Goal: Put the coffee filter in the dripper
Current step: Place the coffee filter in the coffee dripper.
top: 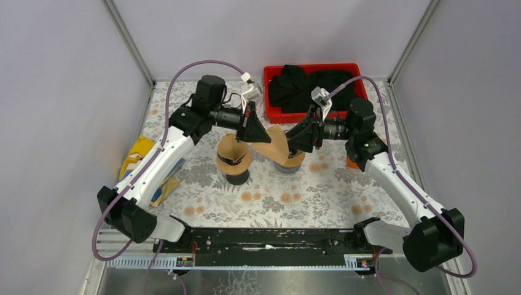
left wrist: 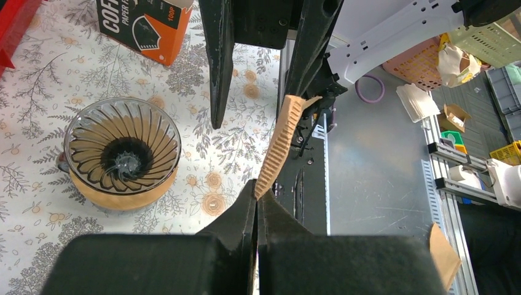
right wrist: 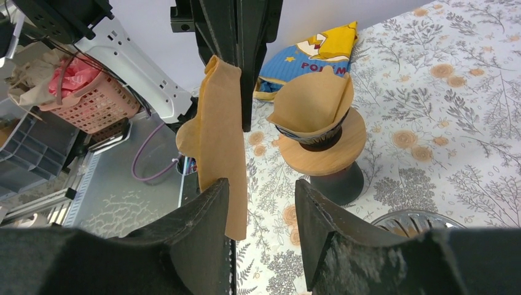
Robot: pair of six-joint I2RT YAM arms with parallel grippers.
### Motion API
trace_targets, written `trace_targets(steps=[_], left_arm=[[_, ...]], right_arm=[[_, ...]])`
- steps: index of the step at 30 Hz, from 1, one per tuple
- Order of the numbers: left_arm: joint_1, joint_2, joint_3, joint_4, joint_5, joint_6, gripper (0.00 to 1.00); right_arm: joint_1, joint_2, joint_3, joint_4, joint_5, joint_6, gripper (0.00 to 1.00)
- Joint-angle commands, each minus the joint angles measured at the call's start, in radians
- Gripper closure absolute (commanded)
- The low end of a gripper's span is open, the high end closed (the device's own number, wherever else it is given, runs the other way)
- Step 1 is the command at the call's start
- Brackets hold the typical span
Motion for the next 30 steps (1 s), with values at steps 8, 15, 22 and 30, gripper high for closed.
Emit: trace_targets(steps=[8, 15, 22, 30], left_arm=[[0.008, -0.007, -0.028, 0.106, 0.084, -0.041, 0.99], [0.006, -0.014, -0.038, 0.129, 0.101, -0.055, 0.98], [0.007, -0.022, -0.012, 0.032, -0.043, 0.015, 0.99], [0.009, -0.026, 0.012, -0.035, -0.148, 0.055, 0.99]], right_arm=[[0.052, 0.032, 0.003, 0.077, 0.036, 0.022, 0.52], [0.077, 0.050, 0.007, 0.091, 0.058, 0.032, 0.57], [0.082, 0.001, 0.027, -0.088, 0.107, -0.096, 0.57], [0.081, -0.092, 0.034, -0.212, 0.192, -0.181, 0.54]])
